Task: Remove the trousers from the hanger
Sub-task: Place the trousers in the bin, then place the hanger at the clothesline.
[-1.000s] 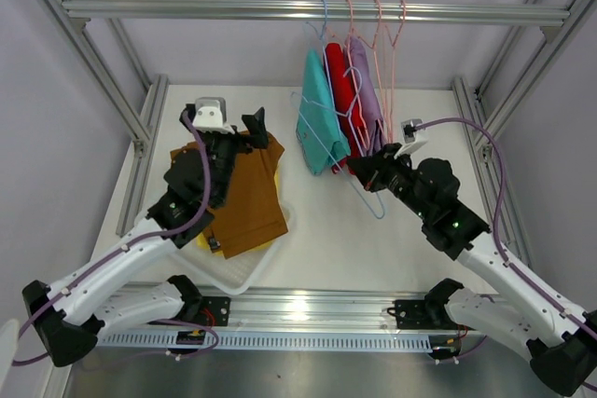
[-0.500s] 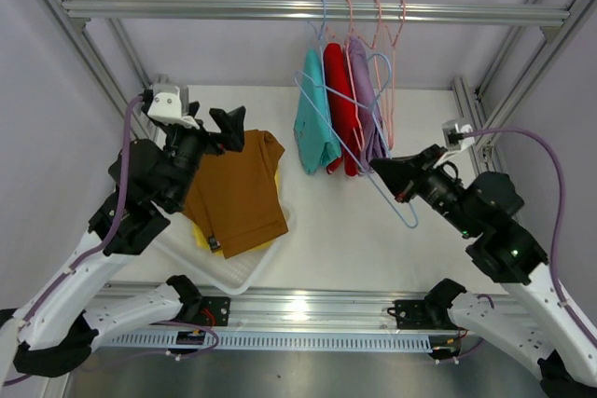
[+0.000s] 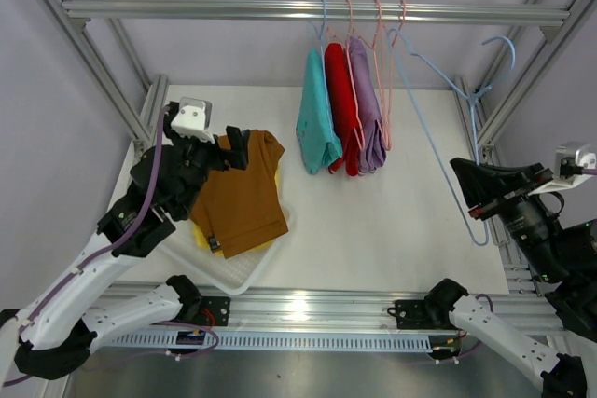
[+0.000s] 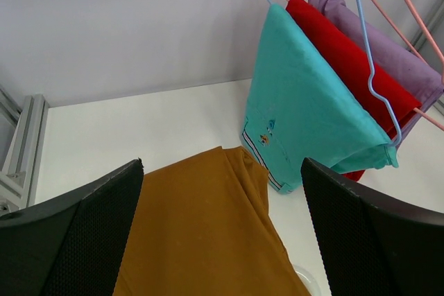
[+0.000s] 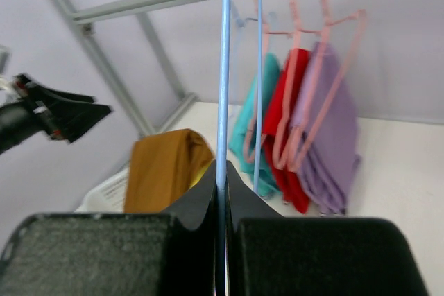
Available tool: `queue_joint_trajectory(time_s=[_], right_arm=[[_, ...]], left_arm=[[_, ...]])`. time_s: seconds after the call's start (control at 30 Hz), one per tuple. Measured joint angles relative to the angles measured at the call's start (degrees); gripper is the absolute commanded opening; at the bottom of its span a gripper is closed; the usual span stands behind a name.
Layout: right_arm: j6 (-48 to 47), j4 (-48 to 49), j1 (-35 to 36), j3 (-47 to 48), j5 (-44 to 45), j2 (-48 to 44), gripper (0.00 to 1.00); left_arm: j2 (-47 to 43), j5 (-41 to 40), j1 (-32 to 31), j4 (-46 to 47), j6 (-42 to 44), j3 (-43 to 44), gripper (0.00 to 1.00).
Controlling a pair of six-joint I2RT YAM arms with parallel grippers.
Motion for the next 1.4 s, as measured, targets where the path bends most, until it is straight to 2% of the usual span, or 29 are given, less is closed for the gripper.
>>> queue_joint_trajectory(time_s=[0.23,0.33,0.47,0.63,0.77,0.9,1.13,1.4], right_arm=[[-3.3,-8.9,0.0,2.4,13.18,-0.17,0.0],[-3.89,-11.5,0.0,2.4,17.46,0.42,0.0],[-5.38,-11.61,0.0,2.56,21.42,3.61,0.0],[-7.76,-8.17,0.0,2.71,23.45,12.04,0.0],[-8.7,-4.28,-1.01,2.71,23.08,19.52,0.0],[-8.7,-0.96,-4.9,2.71,20.46,25.31,0.0],[-8.15,3.17,-17.62,4.72,12.02,28.89,0.0],[-6.6,7.72,-23.39,6.47,4.11,32.63,0.0]], left_arm=[[-0.92,0.52,0.0,0.37,0.11,-0.61,0.99],[-2.8,0.09,0.0,2.89,-0.72,-4.37,0.99],[-5.18,0.04,0.33,4.59,-1.51,-10.62,0.99],[-7.1,-0.15,0.61,7.56,-1.64,-16.04,0.99],[-10.01,-0.48,0.66,8.85,-1.64,-18.88,0.99],[-10.91,-0.81,0.7,10.29,-1.62,-19.1,0.99],[-10.27,-0.72,0.72,10.99,-1.64,-19.17,1.0],[-9.27,-0.79,0.7,11.06,-1.57,-19.17,0.99]])
